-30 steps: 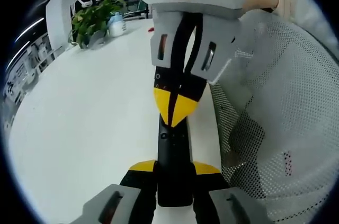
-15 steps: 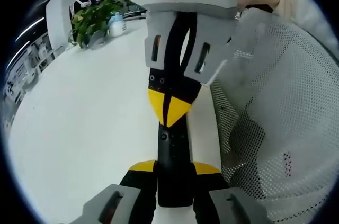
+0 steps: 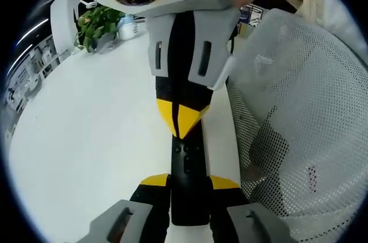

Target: Press the specified remote control buttons in sequence, fully releasing each button before pressing the next.

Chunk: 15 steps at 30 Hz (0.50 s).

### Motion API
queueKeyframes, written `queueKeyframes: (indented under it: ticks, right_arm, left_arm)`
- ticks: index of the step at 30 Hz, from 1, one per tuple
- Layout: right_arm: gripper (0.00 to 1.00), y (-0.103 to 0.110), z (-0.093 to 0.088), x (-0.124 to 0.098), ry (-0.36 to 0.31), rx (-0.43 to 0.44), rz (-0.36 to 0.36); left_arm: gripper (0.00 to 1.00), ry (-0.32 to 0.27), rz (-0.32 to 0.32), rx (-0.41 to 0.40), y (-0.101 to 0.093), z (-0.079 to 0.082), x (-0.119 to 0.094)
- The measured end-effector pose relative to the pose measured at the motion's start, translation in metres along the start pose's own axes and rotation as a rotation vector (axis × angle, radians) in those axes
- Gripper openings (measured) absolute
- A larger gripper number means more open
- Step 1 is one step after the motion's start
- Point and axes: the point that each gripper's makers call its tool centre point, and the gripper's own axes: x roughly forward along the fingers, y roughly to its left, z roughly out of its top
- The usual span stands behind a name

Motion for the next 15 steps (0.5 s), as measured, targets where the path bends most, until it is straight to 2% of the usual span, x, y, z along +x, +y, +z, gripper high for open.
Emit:
queueKeyframes:
  ticks: [8, 15]
  right_arm:
    - [0.00, -0.0012, -0.0010, -0.0010, 0.017, -0.033, -0.040]
    - [0.00, -0.0039, -0.0047, -0.0029, 0.033, -0.016, -0.033]
  left_arm:
    - [0.24, -0.014, -0.004, -0.021, 0.0004, 0.0004, -0.0002]
    - [0.24, -0.015, -0.005, -0.022, 0.0003, 0.0006, 0.0001]
